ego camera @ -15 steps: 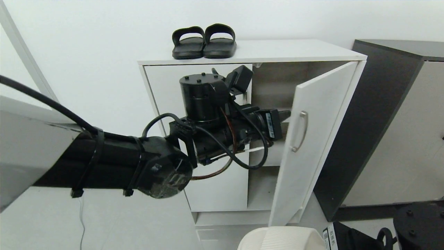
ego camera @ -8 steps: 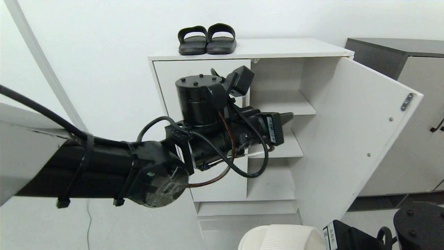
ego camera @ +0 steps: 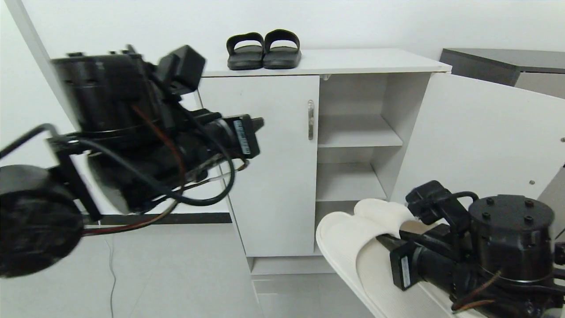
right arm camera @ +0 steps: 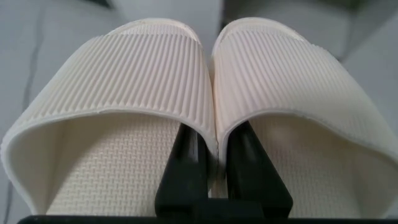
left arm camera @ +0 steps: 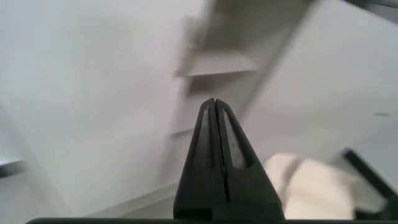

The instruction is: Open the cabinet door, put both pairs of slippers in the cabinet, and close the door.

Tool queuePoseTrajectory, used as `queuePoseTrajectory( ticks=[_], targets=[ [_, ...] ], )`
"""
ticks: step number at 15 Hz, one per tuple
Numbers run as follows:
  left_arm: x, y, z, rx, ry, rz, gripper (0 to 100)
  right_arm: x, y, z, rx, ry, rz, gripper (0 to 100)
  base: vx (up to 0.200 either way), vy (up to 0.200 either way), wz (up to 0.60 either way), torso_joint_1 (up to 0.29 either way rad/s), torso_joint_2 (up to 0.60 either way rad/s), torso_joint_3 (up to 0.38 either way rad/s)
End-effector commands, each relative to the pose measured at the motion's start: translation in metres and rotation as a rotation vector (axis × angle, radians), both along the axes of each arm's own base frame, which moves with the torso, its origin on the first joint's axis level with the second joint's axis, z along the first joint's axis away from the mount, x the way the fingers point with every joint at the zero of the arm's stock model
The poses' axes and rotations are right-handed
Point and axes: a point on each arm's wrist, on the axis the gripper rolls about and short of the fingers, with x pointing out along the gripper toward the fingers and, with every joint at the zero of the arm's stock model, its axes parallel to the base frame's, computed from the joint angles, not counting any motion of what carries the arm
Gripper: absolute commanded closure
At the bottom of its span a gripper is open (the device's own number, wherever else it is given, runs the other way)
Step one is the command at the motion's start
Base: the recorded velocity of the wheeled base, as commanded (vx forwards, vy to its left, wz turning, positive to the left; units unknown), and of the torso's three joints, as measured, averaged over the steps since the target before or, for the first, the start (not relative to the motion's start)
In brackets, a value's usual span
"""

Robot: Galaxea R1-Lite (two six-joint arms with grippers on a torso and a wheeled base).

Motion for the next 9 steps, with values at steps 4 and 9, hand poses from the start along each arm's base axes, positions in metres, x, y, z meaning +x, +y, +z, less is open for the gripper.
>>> queuePoseTrajectory(
  ticks=[4,9],
  targets=[
    [-0.14,0.15,-0.039,0.028,0.003,0.698,100,0.034,0.018,-0.013,-0.02,0.009,-0.184,100,0.0,0.0,0.0,0.0,0.0,0.0],
    [-0.238,0.162,-0.126,0.054,-0.067,0.945,100,0.031,0.02,-0.016,-0.033,0.014,-0.175,100,0.0,0.0,0.0,0.0,0.0,0.0]
  ],
)
